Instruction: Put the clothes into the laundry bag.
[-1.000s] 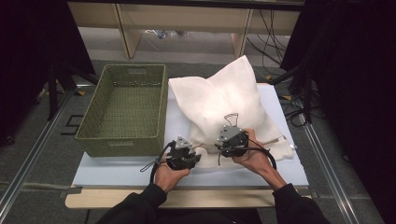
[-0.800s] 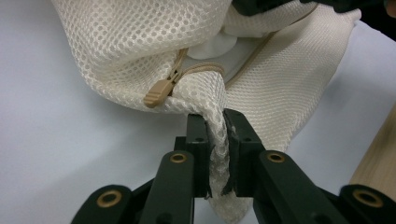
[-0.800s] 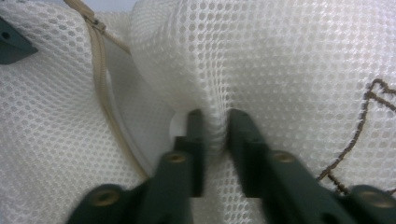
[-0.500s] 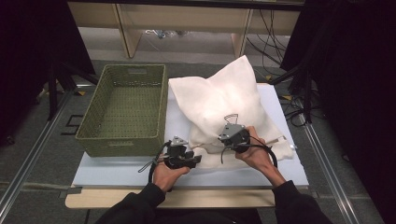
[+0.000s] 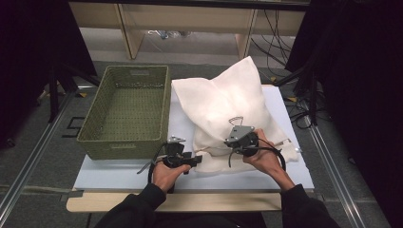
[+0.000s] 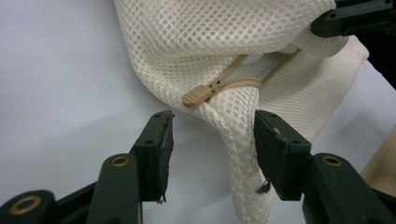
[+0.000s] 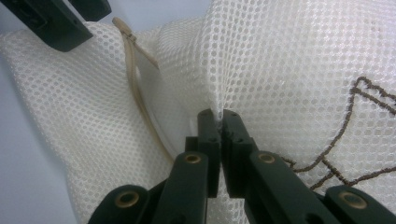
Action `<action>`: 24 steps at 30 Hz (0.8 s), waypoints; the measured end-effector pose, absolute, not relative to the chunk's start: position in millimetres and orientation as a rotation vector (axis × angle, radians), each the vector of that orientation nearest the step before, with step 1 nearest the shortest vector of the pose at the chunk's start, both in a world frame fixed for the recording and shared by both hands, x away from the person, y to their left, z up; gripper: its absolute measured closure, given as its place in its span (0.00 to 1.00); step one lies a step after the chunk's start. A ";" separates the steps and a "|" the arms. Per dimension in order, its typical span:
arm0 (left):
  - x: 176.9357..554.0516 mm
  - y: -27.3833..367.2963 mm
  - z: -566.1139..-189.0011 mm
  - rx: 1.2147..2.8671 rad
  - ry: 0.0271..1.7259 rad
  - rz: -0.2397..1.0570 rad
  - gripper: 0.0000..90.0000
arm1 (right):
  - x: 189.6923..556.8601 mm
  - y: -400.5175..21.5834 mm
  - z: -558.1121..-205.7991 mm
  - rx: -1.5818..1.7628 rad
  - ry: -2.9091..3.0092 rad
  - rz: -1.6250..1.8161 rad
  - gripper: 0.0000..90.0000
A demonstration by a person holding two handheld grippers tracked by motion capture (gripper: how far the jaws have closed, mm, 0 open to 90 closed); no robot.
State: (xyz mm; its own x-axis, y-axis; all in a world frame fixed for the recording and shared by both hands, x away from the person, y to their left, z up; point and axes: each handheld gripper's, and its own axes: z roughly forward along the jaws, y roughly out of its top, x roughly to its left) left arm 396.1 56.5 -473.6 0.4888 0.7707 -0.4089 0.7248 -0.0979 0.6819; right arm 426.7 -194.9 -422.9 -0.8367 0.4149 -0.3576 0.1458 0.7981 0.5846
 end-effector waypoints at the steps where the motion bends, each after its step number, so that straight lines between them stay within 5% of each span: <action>1: 397.0 55.8 -474.7 1.836 1.256 0.055 0.54 | 426.5 -194.9 -422.8 0.417 2.507 0.761 0.98; 11: 403.3 51.2 -486.6 1.763 1.322 -0.061 0.59 | 427.0 -194.5 -422.2 0.399 2.512 0.759 0.98; 17: 401.3 45.5 -488.1 1.820 1.208 0.009 0.80 | 427.9 -195.8 -422.1 0.412 2.513 0.767 0.98; 24: 399.6 46.4 -487.6 1.839 1.173 0.031 0.89 | 428.5 -195.7 -424.0 0.468 2.509 0.824 0.93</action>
